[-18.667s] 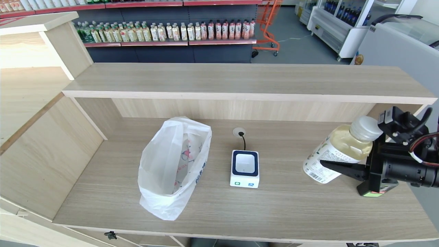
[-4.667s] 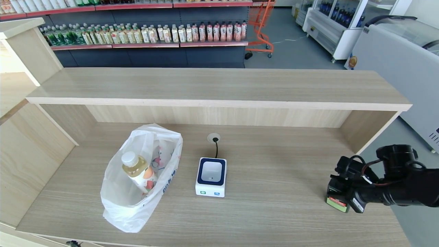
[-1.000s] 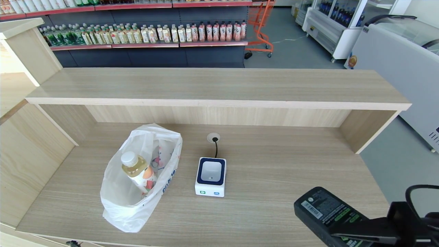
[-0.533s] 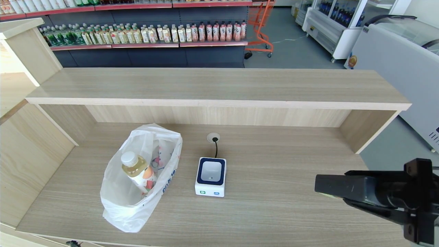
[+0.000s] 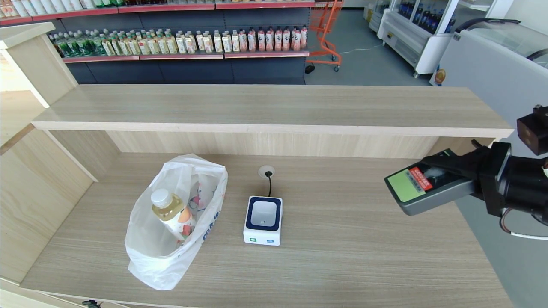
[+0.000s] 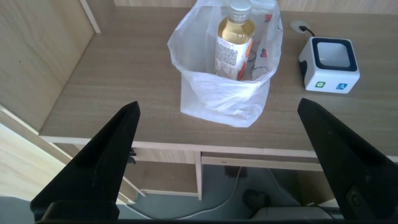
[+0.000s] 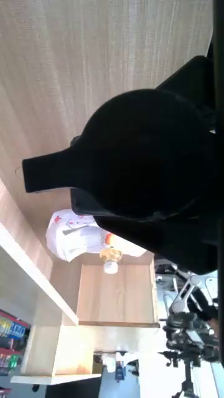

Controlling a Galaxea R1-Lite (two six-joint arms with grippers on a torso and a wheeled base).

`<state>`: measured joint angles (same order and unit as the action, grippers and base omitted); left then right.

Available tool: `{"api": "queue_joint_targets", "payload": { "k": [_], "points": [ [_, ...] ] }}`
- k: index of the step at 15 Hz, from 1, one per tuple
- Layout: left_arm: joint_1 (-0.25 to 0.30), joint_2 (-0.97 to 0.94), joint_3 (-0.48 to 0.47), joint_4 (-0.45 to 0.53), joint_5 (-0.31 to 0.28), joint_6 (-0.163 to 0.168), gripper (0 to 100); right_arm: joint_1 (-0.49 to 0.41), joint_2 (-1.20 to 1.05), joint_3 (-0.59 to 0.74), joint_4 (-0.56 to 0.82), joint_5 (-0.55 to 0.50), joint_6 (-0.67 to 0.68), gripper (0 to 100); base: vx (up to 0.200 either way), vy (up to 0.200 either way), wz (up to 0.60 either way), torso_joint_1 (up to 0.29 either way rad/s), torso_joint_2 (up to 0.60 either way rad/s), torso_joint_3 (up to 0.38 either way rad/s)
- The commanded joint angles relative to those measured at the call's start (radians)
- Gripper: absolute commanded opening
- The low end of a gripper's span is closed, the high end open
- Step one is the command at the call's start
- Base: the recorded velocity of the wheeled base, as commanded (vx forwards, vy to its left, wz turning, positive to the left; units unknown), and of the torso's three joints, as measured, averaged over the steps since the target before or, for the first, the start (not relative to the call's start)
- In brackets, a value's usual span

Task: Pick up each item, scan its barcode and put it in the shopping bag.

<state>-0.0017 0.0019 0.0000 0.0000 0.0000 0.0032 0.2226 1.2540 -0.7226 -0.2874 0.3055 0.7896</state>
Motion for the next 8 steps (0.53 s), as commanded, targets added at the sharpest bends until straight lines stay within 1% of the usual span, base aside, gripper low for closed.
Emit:
{"api": "queue_joint_targets", "payload": {
  "k": [1,8],
  "points": [
    [0.0,0.0,0.0,0.0,0.0,0.0,100,0.003,0.054,-0.001,0.019,-0.019,0.056,0,0.0,0.0,0.0,0.0,0.0,0.0],
    [0.0,0.0,0.0,0.0,0.0,0.0,100,-0.002,0.062,0.022,0.021,-0.022,0.059,0,0.0,0.0,0.0,0.0,0.0,0.0]
  ]
}}
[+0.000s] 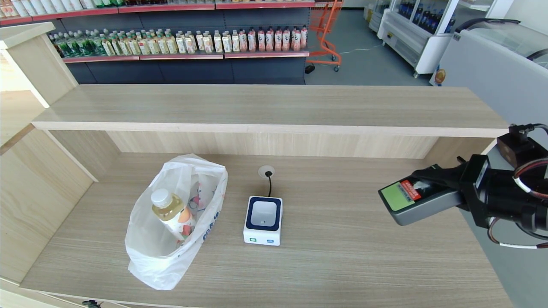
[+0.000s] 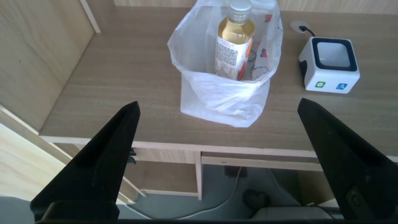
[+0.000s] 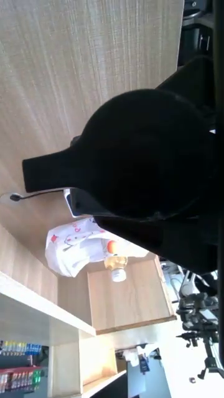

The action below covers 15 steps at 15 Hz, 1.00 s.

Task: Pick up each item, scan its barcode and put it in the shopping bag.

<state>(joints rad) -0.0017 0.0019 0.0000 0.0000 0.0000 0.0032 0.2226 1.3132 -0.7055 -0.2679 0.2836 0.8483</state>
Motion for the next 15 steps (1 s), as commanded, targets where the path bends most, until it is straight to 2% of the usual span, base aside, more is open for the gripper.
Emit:
{"api": "queue_joint_targets", "payload": {
  "k": [1,3,10,15],
  "points": [
    [0.0,0.0,0.0,0.0,0.0,0.0,100,-0.002,0.001,0.014,-0.001,0.0,-0.002,0,0.0,0.0,0.0,0.0,0.0,0.0],
    [0.0,0.0,0.0,0.0,0.0,0.003,100,-0.002,0.003,0.017,-0.001,0.0,-0.002,0,0.0,0.0,0.0,0.0,0.0,0.0],
    [0.0,0.0,0.0,0.0,0.0,0.0,100,0.0,0.006,0.017,0.001,-0.001,-0.006,0,0.0,0.2,0.0,0.004,0.0,0.003],
    [0.0,0.0,0.0,0.0,0.0,0.006,100,0.001,0.009,0.014,0.001,0.0,-0.018,0,0.0,0.0,0.0,0.0,0.0,0.0]
  ]
}}
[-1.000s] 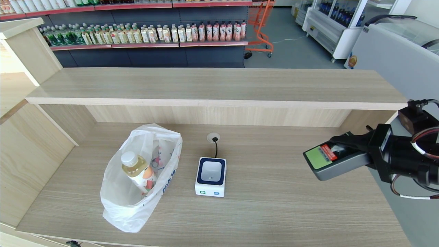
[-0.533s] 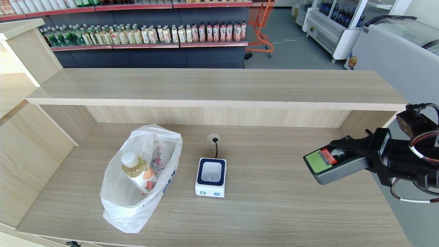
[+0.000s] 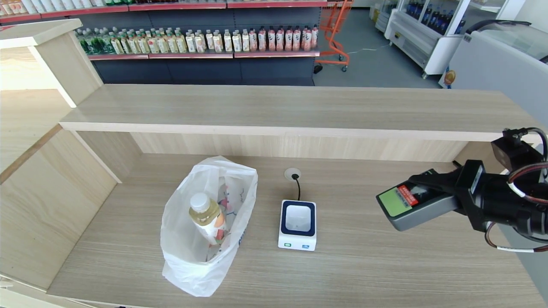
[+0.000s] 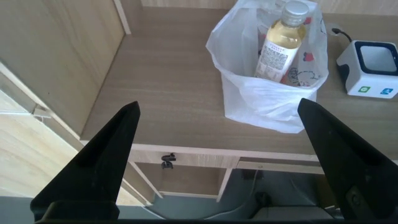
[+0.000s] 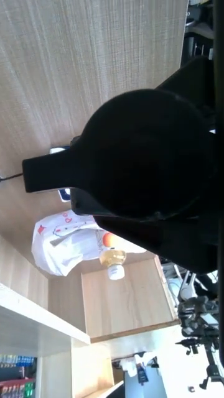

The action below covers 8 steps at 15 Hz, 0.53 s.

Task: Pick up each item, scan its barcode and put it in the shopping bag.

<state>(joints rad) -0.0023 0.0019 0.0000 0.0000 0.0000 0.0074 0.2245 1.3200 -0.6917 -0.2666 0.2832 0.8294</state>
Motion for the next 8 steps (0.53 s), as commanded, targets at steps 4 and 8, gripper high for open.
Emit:
{"api": "queue_joint_targets", "payload": {
  "k": [4,8],
  "points": [
    [0.001,0.0,0.0,0.0,0.0,-0.001,100,0.004,0.002,0.006,0.001,0.001,-0.038,0,0.0,0.2,0.0,0.001,0.0,0.002],
    [0.001,0.0,0.0,0.0,0.0,-0.003,100,0.004,0.058,0.006,0.061,-0.002,-0.164,0,0.0,0.1,0.0,0.0,0.0,0.004]
  ]
}}
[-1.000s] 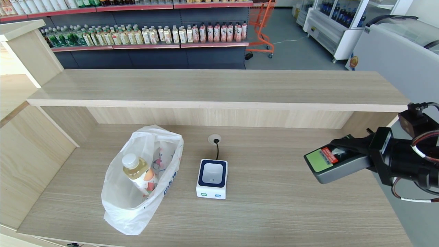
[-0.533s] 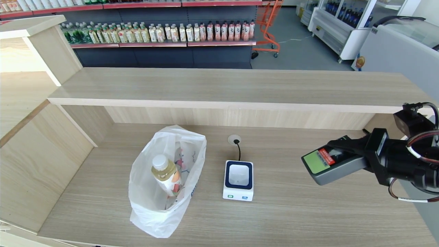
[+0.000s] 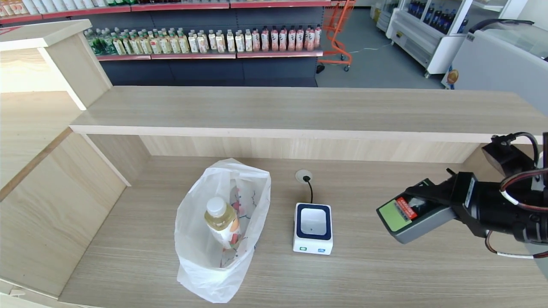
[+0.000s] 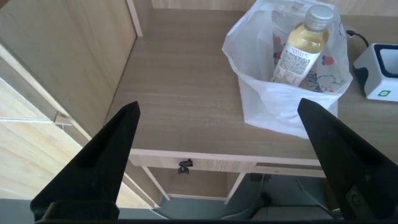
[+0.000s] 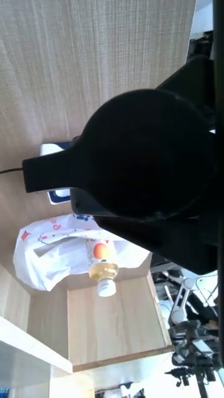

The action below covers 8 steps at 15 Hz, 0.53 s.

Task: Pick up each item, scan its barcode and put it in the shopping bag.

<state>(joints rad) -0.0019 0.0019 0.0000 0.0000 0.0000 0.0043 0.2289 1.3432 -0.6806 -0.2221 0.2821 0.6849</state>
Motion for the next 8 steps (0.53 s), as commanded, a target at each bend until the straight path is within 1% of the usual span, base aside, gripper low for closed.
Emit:
{"api": "queue_joint_targets", "payload": {
  "k": [1,3,7,8],
  "points": [
    [0.0,0.0,0.0,0.0,0.0,0.0,100,0.001,0.067,0.0,0.015,-0.015,-0.087,0,0.0,0.0,0.0,0.0,0.0,0.0],
    [0.0,0.0,0.0,0.0,0.0,-0.001,100,0.052,0.154,-0.013,0.0,-0.046,-0.156,0,0.0,0.0,0.0,0.0,0.0,0.0],
    [0.0,0.0,0.0,0.0,0.0,0.0,100,0.17,0.349,-0.063,-0.175,-0.093,-0.177,0,0.0,0.0,0.0,0.0,0.0,0.0],
    [0.0,0.0,0.0,0.0,0.0,0.0,100,0.185,0.383,-0.076,-0.194,-0.093,-0.177,0,0.0,0.0,0.0,0.0,0.0,0.0]
  ]
}}
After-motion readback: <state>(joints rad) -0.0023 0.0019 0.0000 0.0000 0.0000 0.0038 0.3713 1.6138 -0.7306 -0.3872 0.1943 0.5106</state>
